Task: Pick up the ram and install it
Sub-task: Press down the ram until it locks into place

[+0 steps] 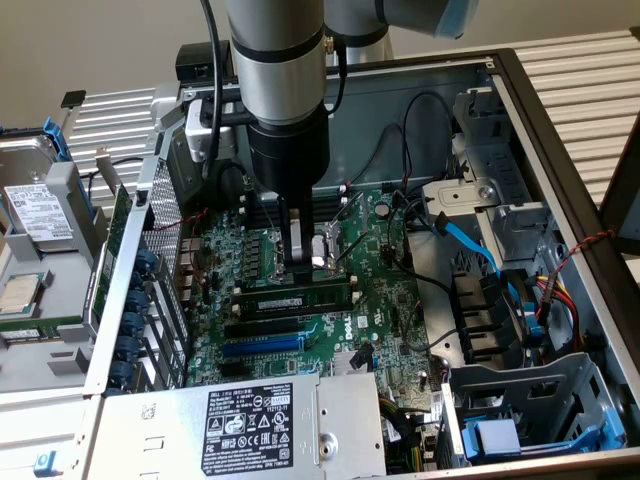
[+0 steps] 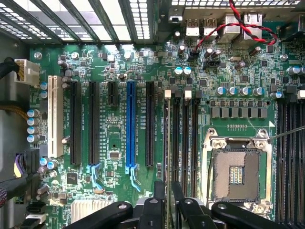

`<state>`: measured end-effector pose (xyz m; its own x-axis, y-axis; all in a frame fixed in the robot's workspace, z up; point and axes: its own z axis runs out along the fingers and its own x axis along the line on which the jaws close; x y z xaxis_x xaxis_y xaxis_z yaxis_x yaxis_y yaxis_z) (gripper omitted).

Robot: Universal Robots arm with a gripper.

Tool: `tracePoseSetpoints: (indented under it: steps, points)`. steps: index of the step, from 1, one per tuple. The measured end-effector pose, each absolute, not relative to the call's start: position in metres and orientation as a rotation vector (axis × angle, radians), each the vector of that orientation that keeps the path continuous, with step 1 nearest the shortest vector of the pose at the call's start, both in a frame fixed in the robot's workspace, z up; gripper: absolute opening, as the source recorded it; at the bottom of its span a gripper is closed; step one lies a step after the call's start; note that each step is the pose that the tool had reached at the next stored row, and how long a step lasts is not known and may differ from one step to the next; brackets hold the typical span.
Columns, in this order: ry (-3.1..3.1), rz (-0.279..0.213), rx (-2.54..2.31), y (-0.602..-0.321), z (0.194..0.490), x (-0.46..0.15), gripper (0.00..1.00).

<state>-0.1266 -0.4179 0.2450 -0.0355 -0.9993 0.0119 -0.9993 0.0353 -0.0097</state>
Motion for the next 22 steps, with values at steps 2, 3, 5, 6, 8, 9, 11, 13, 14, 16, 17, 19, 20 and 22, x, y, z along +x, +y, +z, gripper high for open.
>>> tracePoseSetpoints:
  steps: [2, 3, 5, 6, 8, 9, 11, 13, 14, 16, 17, 19, 20, 22]
  points:
    - [-2.259, 0.024, 2.18, -0.4179, 0.245, -0.1266, 0.11]
    - [-2.259, 0.024, 2.18, -0.4179, 0.2449, -0.1267, 0.11]
    - [-2.259, 0.024, 2.18, -0.4179, 0.2445, -0.1276, 0.11]
    - [-2.259, 0.024, 2.18, -0.4178, 0.2442, -0.1283, 0.11]
    - [-2.259, 0.024, 2.18, -0.4179, 0.2437, -0.13, 0.11]
    - [-2.259, 0.024, 2.18, -0.4178, 0.2435, -0.1306, 0.11]
    - [-2.259, 0.024, 2.18, -0.4176, 0.243, -0.1315, 0.11]
    - [-2.259, 0.024, 2.18, -0.4168, 0.2421, -0.1317, 0.11]
    - [-2.259, 0.024, 2.18, -0.4161, 0.2415, -0.1318, 0.11]
    - [-2.259, 0.024, 2.18, -0.4145, 0.2404, -0.1319, 0.11]
    - [-2.259, 0.025, 2.179, -0.4136, 0.2399, -0.132, 0.11]
    - [-2.257, 0.026, 2.178, -0.4124, 0.2387, -0.132, 0.11]
    - [-2.256, 0.027, 2.176, -0.4123, 0.2383, -0.132, 0.11]
    - [-2.253, 0.03, 2.174, -0.4123, 0.2378, -0.132, 0.11]
